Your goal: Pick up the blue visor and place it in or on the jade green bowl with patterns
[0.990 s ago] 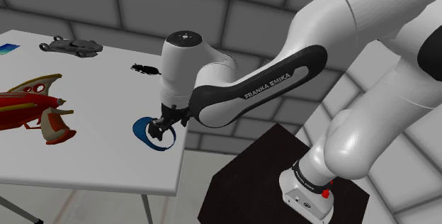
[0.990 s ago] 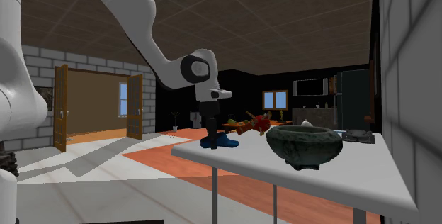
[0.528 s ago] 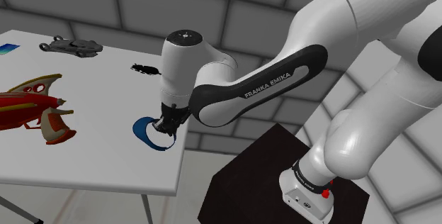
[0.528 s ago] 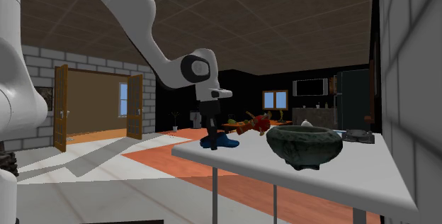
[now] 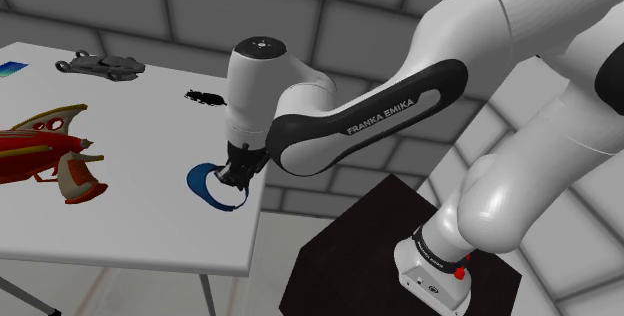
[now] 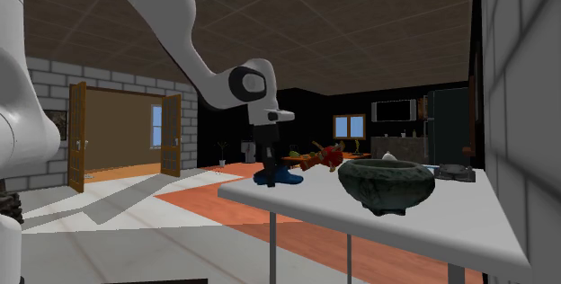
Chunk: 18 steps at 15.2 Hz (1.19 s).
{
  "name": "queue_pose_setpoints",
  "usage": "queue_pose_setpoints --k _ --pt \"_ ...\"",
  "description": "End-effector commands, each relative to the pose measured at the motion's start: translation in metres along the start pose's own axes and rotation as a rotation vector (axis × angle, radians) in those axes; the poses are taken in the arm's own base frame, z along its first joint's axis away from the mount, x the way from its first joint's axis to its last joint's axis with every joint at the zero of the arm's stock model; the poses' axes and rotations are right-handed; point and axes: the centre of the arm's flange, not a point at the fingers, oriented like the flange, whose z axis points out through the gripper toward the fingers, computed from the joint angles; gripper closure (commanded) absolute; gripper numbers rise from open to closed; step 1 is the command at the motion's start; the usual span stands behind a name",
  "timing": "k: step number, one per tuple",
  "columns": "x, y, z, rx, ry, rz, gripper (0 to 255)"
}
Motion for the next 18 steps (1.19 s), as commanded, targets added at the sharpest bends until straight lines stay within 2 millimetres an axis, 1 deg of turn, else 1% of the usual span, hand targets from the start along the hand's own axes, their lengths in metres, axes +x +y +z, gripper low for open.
queue_pose_setpoints --k 1,18 --pt "0.001 0.0 -0.011 0.0 -0.001 0.0 255" --pt "0.01 0.0 -0.1 0.0 -0.001 0.0 255"
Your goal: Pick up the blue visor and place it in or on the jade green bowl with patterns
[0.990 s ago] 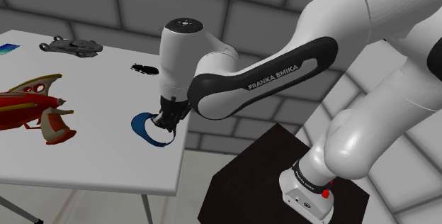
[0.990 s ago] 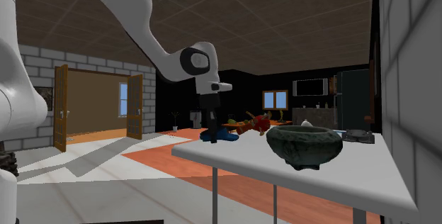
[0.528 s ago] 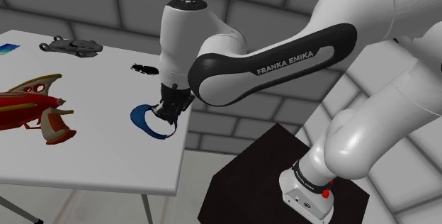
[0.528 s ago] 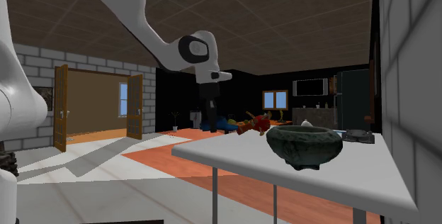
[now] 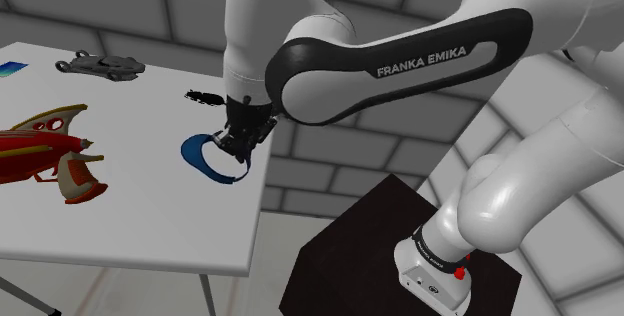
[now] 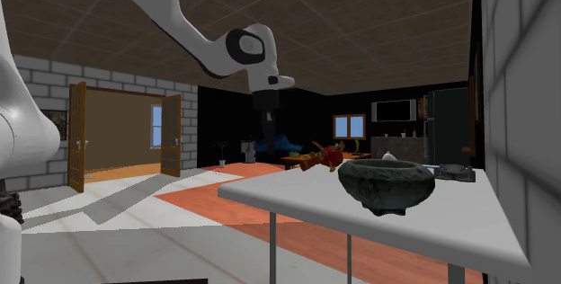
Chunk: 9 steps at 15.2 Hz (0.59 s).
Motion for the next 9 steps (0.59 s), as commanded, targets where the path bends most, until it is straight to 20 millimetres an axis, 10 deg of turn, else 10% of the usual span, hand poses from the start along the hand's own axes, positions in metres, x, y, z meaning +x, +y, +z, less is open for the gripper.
queue_pose_setpoints --k 1,9 --pt "0.001 0.0 -0.011 0.0 0.0 0.0 255" --pt "0.005 -0.001 -0.053 0.0 0.0 0.0 255"
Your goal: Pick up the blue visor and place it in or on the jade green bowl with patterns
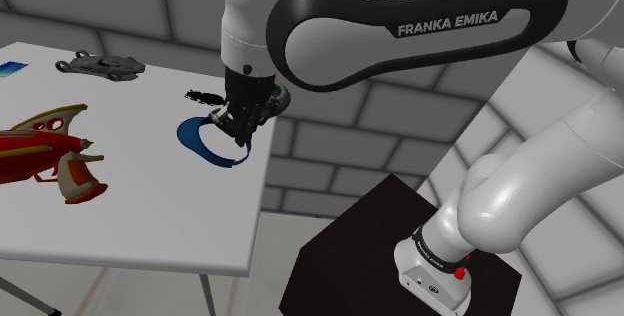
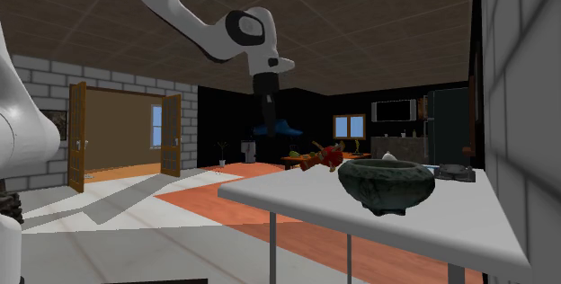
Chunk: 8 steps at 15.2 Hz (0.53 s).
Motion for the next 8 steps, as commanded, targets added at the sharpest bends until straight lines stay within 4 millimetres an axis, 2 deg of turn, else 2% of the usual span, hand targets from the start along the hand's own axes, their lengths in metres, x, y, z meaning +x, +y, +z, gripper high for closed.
queue_pose_setpoints --k 1,3,8 --pt "0.001 0.0 -0.011 0.0 0.0 0.0 255" --pt "0.001 0.0 -0.018 0.0 0.0 0.0 255" --pt "0.04 0.054 -0.015 0.0 0.0 0.0 255"
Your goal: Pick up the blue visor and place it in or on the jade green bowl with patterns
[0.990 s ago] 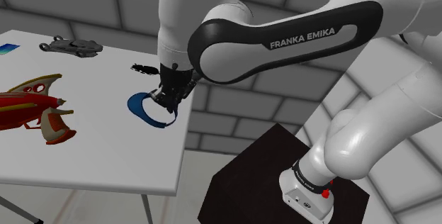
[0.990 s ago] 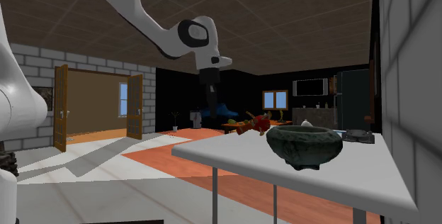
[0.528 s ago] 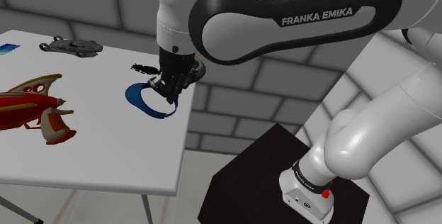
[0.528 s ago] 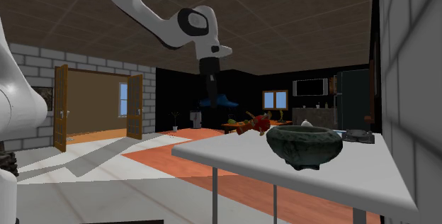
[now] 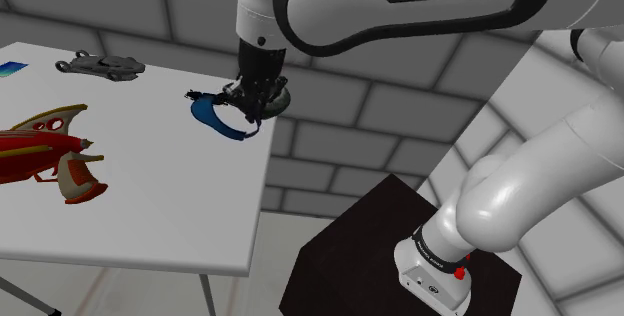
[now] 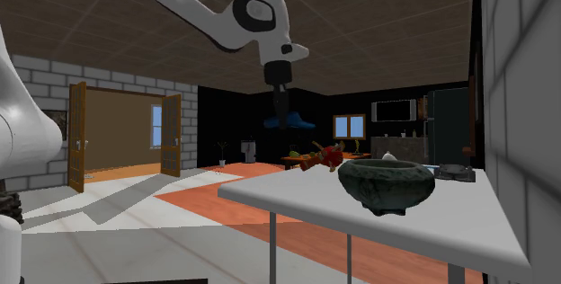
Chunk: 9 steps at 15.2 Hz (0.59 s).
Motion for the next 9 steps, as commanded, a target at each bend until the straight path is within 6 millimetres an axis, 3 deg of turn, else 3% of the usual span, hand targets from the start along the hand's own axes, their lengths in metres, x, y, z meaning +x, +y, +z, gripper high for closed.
queue_pose_setpoints --k 1,9 --pt "0.016 0.02 0.003 0.0 0.0 -0.002 255" --pt "0.078 0.106 0.009 0.0 0.0 -0.002 255"
